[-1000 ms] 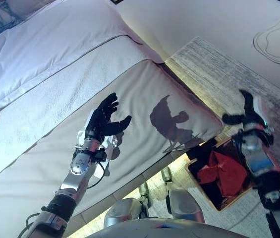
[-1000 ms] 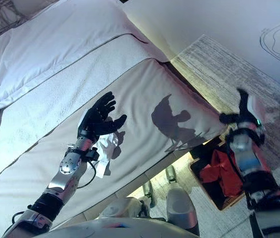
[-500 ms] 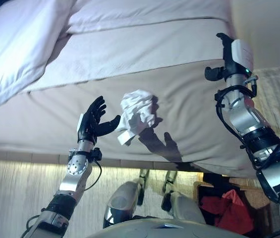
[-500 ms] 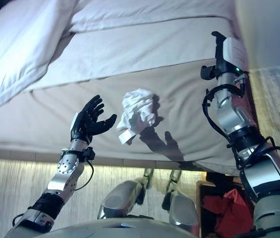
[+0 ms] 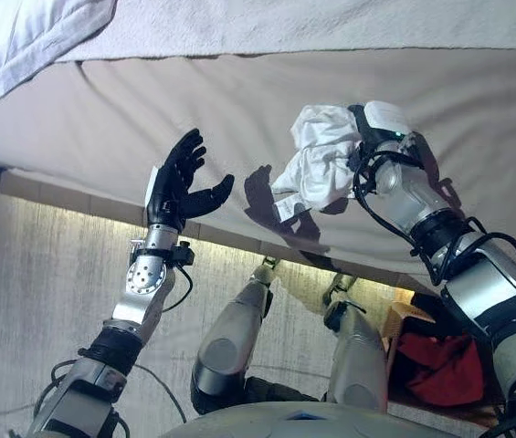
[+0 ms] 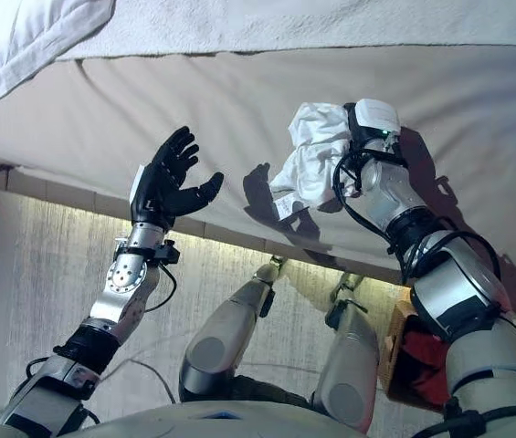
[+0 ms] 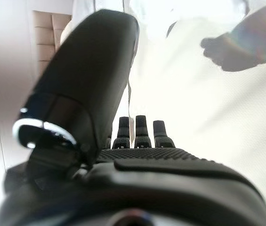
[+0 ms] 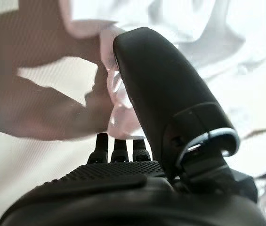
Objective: Pick up the clothes from the bed and place them into the basket
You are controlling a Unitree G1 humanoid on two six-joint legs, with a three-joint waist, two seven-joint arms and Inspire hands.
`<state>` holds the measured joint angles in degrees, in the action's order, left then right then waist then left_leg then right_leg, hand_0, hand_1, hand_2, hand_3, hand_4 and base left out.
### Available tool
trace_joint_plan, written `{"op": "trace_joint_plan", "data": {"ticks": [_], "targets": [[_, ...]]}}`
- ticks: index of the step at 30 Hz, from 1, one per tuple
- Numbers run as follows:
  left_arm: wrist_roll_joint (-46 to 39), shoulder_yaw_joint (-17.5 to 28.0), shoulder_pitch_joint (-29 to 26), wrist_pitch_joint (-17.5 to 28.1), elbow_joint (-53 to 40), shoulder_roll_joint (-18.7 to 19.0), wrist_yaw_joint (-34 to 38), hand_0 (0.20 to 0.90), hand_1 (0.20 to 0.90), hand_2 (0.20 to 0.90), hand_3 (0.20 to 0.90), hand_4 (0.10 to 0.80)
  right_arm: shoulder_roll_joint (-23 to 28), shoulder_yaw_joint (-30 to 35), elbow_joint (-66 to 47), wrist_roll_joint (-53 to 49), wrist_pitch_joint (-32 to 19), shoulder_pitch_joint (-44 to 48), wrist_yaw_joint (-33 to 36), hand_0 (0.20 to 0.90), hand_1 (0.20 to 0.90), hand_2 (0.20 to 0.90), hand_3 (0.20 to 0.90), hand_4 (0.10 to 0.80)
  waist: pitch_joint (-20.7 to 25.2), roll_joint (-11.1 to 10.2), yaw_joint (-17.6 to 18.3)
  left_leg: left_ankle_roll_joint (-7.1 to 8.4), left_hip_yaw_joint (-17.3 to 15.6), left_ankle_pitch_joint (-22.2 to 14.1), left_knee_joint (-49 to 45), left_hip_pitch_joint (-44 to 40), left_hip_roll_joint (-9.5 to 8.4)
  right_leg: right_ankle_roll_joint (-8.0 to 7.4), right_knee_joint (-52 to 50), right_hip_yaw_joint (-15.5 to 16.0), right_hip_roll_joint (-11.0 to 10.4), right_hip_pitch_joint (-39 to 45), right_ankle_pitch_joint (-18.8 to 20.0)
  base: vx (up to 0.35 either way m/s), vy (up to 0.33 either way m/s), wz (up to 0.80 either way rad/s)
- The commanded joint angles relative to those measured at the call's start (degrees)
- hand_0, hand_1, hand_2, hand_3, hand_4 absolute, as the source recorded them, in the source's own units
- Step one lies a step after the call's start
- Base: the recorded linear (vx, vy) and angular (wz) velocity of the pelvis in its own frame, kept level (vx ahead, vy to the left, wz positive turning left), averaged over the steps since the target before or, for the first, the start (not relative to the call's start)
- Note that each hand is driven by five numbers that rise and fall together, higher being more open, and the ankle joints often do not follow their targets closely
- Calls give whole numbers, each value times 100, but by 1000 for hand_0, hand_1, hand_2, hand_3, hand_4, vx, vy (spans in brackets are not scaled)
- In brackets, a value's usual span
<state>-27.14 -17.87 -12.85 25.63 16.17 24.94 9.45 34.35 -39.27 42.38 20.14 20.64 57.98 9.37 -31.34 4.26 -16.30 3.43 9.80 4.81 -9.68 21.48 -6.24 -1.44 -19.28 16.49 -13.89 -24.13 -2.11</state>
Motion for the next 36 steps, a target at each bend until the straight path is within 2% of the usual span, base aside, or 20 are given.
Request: {"op": "trace_joint_plan", "data": {"ticks": [1,2,5,12,13,16,19,20,21,22,26,29,34,35,36], "targets": [[-91,87,218,565,-916,62,24,900,900,900,900,800,176,-443,-116,-20,-71,1095,60,900,900,900,900,800,155,123,-4,-514,-301,-736,-1184,802,-99,73,-551,44,281,-101,-365,4,55,2],[-118,56,277,557,-955,66,63,900,900,900,900,800,121,-516,-31,-24,-47,1092,2,900,900,900,900,800,155,143,-31,-519,-321,-956,-1364,809,-101,44,-751,-31,278,-129,-550,19,37,-1],[-175,38,298,548,-1078,76,115,900,900,900,900,800,20,-606,176,34,162,1160,-276,900,900,900,900,800,155,203,-74,-551,-355,-1115,-1754,1175,-124,62,-1115,-67,245,-466,-642,-17,37,-1],[-110,-128,213,645,-1319,45,275,900,900,900,900,800,-131,-829,999,-28,111,1422,-519,900,900,900,900,800,155,335,-177,-642,-379,-1263,-2201,1781,-156,101,-1580,-79,231,-1093,-735,-62,19,4],[-88,-150,189,665,-1349,39,307,900,900,900,900,800,-170,-835,1105,-178,36,1498,-473,900,900,900,900,800,155,358,-193,-657,-391,-1284,-2277,1878,-163,118,-1653,-75,234,-1192,-751,-96,-15,-1],[-57,-175,168,629,-1441,22,367,900,900,900,900,800,-357,-557,1125,-1209,-602,1637,-372,900,900,900,900,800,155,433,-237,-689,-466,-1434,-2678,2175,-185,213,-2047,-12,225,-1492,-882,-85,-23,2],[-73,-166,167,572,-1421,24,364,900,900,900,900,800,-478,-284,996,-1309,-1197,1520,-283,900,900,900,900,800,155,416,-231,-686,-461,-1525,-2882,2247,-187,245,-2262,0,217,-1586,-957,-33,-42,6],[-65,-159,176,561,-1409,12,345,900,900,900,900,800,-504,-206,896,-1262,-1356,1475,-283,815,815,815,801,701,155,412,-227,-688,-451,-1564,-2971,2265,-191,257,-2357,0,208,-1608,-993,-20,-42,2],[-61,-164,194,552,-1412,17,333,900,900,900,900,800,-501,-163,784,-1266,-1470,1412,-252,660,660,660,620,520,155,408,-218,-689,-445,-1591,-3031,2266,-188,266,-2419,-2,199,-1613,-1018,-12,-38,-2],[-71,-172,245,571,-1396,24,292,900,900,900,900,800,-495,-114,628,-1257,-1732,1301,-164,300,300,300,200,100,155,397,-201,-684,-437,-1608,-3067,2230,-186,283,-2453,-19,206,-1579,-1041,-11,-38,-3],[-75,-210,295,660,-1263,34,251,900,900,900,900,800,-411,-45,296,-1183,-1914,1027,25,300,300,300,200,100,155,300,-123,-640,-405,-1571,-2905,1914,-132,298,-2308,-29,223,-1272,-1034,-1,-45,-3],[-88,-234,313,683,-1176,64,202,900,900,900,900,800,-367,-27,225,-1240,-1865,969,170,300,300,300,200,100,155,247,-95,-612,-376,-1533,-2746,1656,-81,294,-2180,-22,220,-1038,-1008,12,-38,-2],[-72,-193,274,607,-861,117,154,900,900,900,900,800,-245,118,95,-1372,-1808,714,263,300,300,300,200,100,155,19,63,-504,-335,-1398,-2145,682,109,259,-1590,-70,239,-130,-911,52,-22,-4],[-51,-160,183,532,-752,121,195,900,900,900,900,800,-153,172,2,-1442,-1832,639,192,300,300,300,200,100,155,-57,156,-484,-326,-1180,-1853,417,166,291,-1293,-65,260,124,-741,60,16,-11],[-37,-149,158,497,-684,125,218,900,900,900,900,800,-87,208,-86,-1465,-1826,546,150,300,300,300,200,100,155,-104,218,-454,-347,-1134,-1673,151,219,269,-1113,-93,285,367,-708,76,13,-17]]}}
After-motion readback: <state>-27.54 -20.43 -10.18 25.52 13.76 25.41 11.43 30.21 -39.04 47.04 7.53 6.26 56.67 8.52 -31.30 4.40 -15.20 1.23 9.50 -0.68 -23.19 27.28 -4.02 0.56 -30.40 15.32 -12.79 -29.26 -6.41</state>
